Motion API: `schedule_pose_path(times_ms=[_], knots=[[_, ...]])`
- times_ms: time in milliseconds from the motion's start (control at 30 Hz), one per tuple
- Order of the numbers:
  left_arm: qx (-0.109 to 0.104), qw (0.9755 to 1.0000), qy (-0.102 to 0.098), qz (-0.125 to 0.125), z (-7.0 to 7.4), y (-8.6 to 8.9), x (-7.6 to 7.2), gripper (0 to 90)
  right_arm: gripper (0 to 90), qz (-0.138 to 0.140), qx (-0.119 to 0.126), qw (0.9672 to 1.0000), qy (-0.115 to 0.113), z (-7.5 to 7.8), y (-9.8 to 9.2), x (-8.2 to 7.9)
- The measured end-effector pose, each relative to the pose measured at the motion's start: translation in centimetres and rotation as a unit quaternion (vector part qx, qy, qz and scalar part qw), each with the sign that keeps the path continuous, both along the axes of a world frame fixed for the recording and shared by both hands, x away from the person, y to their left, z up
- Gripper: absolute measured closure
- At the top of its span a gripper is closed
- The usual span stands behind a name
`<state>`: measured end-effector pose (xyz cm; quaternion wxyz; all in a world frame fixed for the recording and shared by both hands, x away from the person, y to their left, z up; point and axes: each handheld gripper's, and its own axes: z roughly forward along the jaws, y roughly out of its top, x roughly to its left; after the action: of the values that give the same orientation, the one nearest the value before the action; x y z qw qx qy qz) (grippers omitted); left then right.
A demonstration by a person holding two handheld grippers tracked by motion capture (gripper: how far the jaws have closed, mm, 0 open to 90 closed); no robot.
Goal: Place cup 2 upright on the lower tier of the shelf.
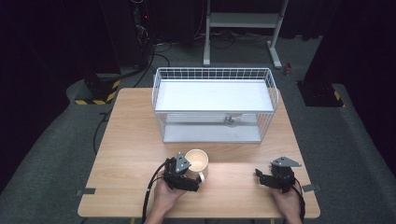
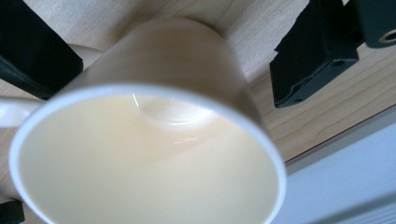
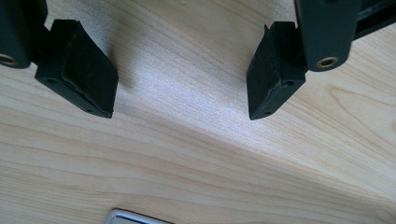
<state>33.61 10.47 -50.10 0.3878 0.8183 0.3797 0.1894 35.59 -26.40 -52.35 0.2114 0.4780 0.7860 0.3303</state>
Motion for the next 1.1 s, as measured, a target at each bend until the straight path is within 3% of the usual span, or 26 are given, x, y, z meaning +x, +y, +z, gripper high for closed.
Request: schedule_pose_path(times_ms=[300,1100], knots=[[-0.001,1.0,-0.005,-0.002,-0.09,-0.6,0.59,5.2,25.2,-0.001,0.001,1.0,0.0,0.0,0.02,-0.01],[-0.002,0.9996,-0.028,-0.002,-0.2,-0.89,0.24,8.9,25.2,0.001,-0.001,1.0,0.0,0.0,-0.01,0.0]])
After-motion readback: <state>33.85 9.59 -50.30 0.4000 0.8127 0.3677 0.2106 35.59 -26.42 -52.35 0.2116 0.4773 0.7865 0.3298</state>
